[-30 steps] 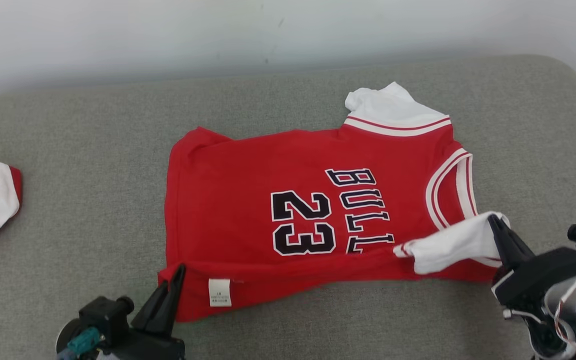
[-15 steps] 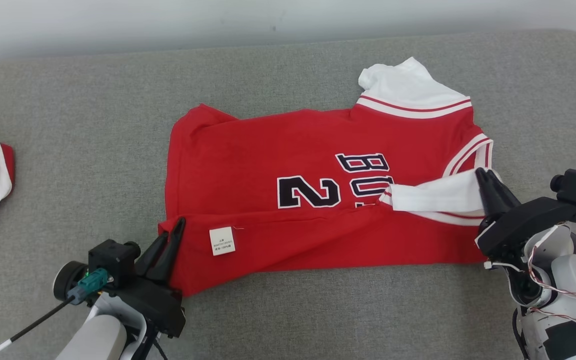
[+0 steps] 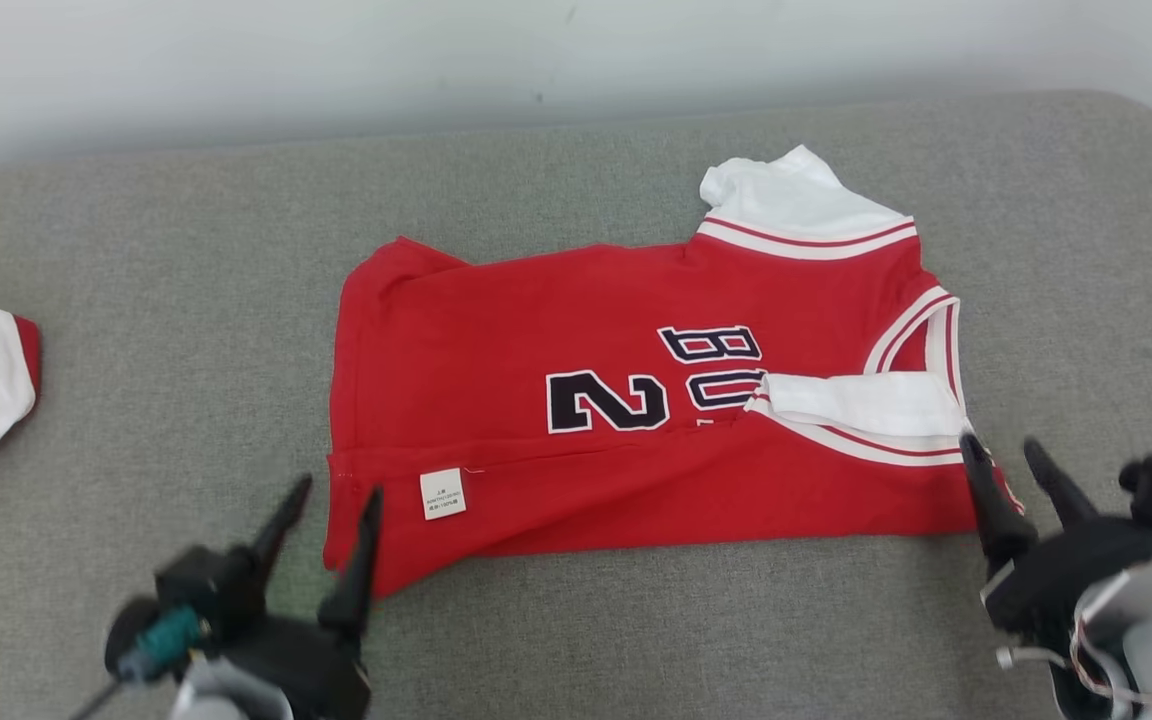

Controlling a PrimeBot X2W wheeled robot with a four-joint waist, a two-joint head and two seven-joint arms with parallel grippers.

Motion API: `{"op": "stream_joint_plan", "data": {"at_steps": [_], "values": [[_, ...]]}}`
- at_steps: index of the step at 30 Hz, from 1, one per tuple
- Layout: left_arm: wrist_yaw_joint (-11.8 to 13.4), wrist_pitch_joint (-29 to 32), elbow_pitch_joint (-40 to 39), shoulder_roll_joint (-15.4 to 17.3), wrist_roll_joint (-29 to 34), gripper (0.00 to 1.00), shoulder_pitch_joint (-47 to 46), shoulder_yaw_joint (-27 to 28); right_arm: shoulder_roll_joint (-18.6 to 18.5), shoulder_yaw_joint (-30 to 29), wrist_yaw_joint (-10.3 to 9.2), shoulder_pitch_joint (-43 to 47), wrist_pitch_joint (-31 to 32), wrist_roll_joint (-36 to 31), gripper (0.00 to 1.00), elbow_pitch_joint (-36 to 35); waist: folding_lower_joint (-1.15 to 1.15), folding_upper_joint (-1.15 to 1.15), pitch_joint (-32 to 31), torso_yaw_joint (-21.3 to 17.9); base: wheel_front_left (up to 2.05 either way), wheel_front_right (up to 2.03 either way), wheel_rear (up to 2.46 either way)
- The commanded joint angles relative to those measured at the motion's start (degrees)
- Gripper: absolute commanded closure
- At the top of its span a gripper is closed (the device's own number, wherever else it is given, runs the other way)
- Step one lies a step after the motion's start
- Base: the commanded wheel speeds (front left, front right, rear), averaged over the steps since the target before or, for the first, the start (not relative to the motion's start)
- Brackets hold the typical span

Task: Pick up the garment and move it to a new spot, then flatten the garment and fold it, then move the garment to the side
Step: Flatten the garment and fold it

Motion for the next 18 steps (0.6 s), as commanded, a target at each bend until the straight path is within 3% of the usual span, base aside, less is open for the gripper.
{"op": "stream_joint_plan", "data": {"at_steps": [1, 12, 18], "values": [[0.30, -0.17, -0.89, -0.63, 0.92, 0.00, 2.46, 0.19, -0.73, 0.12, 0.04, 1.90, -0.65, 0.14, 0.00, -0.62, 0.00, -0.01, -0.50, 0.00, 0.00, 0.00, 0.00], [2.22, -0.18, -0.71, -1.84, 3.75, 0.00, 8.88, 1.51, -0.99, 0.23, 0.04, 7.33, -1.96, -3.00, 0.00, -1.23, 0.00, -0.01, -0.70, -0.70, 0.00, 0.00, 0.00], [1.44, -0.19, 1.87, -2.31, 4.45, 0.00, 6.72, 2.17, -0.05, 0.71, 0.04, 5.42, -2.52, -4.22, 0.00, 0.61, 0.00, -0.01, 0.58, -0.82, 0.00, 0.00, 0.00]]}}
